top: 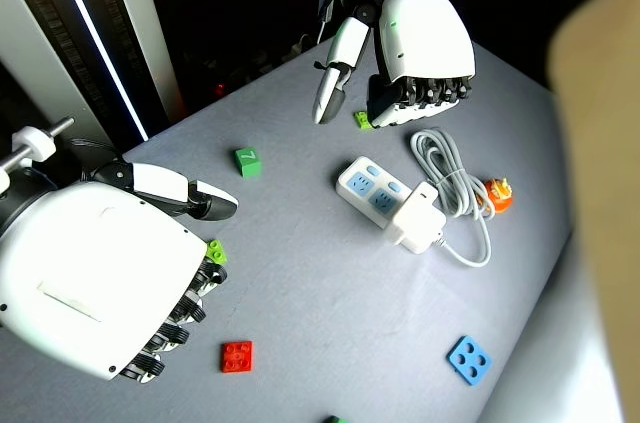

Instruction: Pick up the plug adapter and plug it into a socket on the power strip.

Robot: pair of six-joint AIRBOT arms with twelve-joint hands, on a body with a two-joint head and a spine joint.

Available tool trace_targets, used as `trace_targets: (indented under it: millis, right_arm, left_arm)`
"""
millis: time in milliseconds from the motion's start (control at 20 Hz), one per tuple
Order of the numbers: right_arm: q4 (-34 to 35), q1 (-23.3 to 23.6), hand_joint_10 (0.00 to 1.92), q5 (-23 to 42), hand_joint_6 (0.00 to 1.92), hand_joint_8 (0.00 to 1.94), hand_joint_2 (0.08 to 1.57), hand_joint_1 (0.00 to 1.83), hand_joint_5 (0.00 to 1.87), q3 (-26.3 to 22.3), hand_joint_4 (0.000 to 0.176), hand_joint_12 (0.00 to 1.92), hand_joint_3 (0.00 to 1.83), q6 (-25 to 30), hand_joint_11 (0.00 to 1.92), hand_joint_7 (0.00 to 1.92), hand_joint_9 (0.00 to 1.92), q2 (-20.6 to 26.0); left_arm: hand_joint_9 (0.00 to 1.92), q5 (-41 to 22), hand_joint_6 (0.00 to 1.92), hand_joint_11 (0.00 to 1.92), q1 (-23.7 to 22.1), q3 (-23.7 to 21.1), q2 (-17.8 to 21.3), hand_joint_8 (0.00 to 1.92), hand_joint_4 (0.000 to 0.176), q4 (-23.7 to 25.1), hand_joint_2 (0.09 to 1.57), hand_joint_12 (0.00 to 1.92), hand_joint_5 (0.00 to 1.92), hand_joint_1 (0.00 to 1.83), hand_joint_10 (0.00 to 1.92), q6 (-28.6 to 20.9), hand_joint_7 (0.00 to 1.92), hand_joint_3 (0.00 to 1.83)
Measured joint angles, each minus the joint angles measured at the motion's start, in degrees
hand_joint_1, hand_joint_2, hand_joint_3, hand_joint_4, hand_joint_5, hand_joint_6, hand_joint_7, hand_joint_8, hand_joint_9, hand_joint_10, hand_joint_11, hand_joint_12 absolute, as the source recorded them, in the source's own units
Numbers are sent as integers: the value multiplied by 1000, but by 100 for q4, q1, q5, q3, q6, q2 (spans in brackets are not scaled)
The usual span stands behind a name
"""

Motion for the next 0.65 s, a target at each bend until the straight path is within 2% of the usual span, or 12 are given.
trace_targets:
  millis: [50,200,250,300,350,500,650]
  right_arm:
    - [-28,-2,1921,15,1921,1941,1365,892,1350,-17,0,1921,6,-66,1646,1571,1611,9]
    - [-2,-2,1921,94,1921,1941,1369,989,1289,-35,0,1921,2,-24,1649,1550,1601,96]
    - [-2,-2,1921,127,1921,1941,1361,1041,1291,-50,0,1921,0,-24,1643,1533,1594,120]
    - [0,-2,1921,153,1921,1941,1361,1041,1291,-87,0,1921,0,-24,1643,1533,1594,138]
    - [4,-2,1921,162,1921,1941,1368,1026,1290,-118,0,1921,1,-24,1638,1517,1582,140]
    - [0,0,1921,173,1921,1941,1368,1027,1291,-170,0,1921,0,-24,1637,1519,1586,140]
    - [-363,4,1921,201,1921,1941,1378,1001,1302,-188,0,1921,4,127,1636,1529,1591,192]
  left_arm:
    - [1717,0,1921,1763,-55,-4,-37,1921,173,31,1367,1921,1534,1193,1921,42,1653,9]
    - [1700,-35,1921,1733,-131,-7,-74,1921,176,4,1351,1921,1527,1227,1921,55,1640,0]
    - [1672,-68,1921,1683,-136,-17,-72,1921,167,2,1355,1921,1526,1211,1921,66,1626,2]
    - [1672,-79,1921,1683,-136,-39,-72,1921,167,0,1355,1921,1526,1211,1921,70,1626,2]
    - [1646,-83,1921,1639,-136,-57,-72,1921,159,2,1348,1921,1538,1212,1921,70,1618,0]
    - [1648,-63,1921,1637,-105,-120,-74,1921,162,0,1352,1921,1541,1210,1921,68,1618,0]
    - [1622,-66,1921,1610,-63,-118,-72,1921,171,0,1339,1921,1516,1223,1921,68,1595,0]
